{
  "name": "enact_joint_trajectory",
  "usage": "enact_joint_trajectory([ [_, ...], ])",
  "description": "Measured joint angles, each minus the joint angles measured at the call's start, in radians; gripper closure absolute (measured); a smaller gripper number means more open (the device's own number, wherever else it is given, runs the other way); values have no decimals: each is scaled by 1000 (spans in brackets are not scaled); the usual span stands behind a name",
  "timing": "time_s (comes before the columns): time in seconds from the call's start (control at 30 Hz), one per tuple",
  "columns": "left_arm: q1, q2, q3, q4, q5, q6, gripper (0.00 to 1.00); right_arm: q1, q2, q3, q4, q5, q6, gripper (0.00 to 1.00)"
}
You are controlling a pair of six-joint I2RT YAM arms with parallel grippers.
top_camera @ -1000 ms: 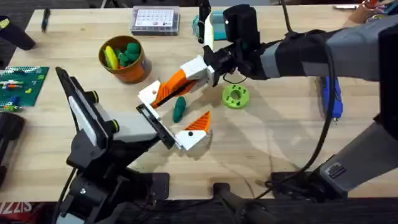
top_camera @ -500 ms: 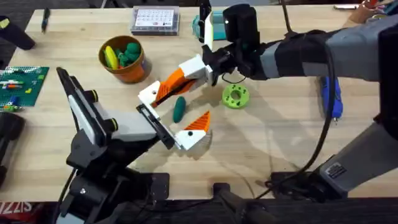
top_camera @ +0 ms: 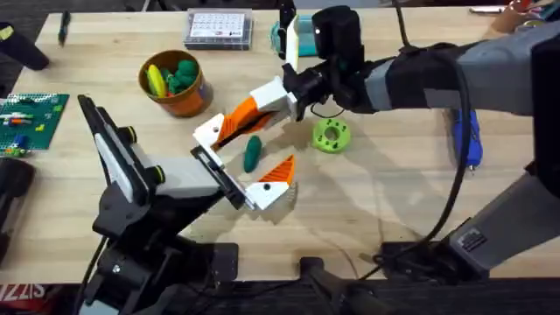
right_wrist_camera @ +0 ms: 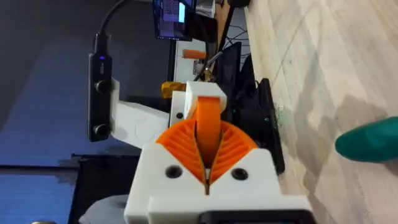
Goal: Pick up the gripper from the table and insert it into the empty holder that is missing its gripper. Then pick up a screw, insert it into the mounting hole, and use the screwdriver to tighten it. Finally, clean up the table by picking up the vegetable and placing it into the bucket.
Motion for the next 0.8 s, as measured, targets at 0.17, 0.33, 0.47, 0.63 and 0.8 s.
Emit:
enact_joint_trajectory([
  [0.17,3,0,0,0,1,-3,10,2,0,0,2,1,-5,986],
  [0.33,4,0,0,0,11,-7,10,0,0,0,-1,-5,-18,986],
  [0.47,4,0,0,1,35,-7,10,-4,0,0,-8,-24,-19,987],
  [0.63,4,0,0,1,45,-8,10,-5,0,0,-26,-30,-27,988],
  [0.8,4,0,0,1,46,-8,10,-5,0,0,-27,-30,-30,988],
])
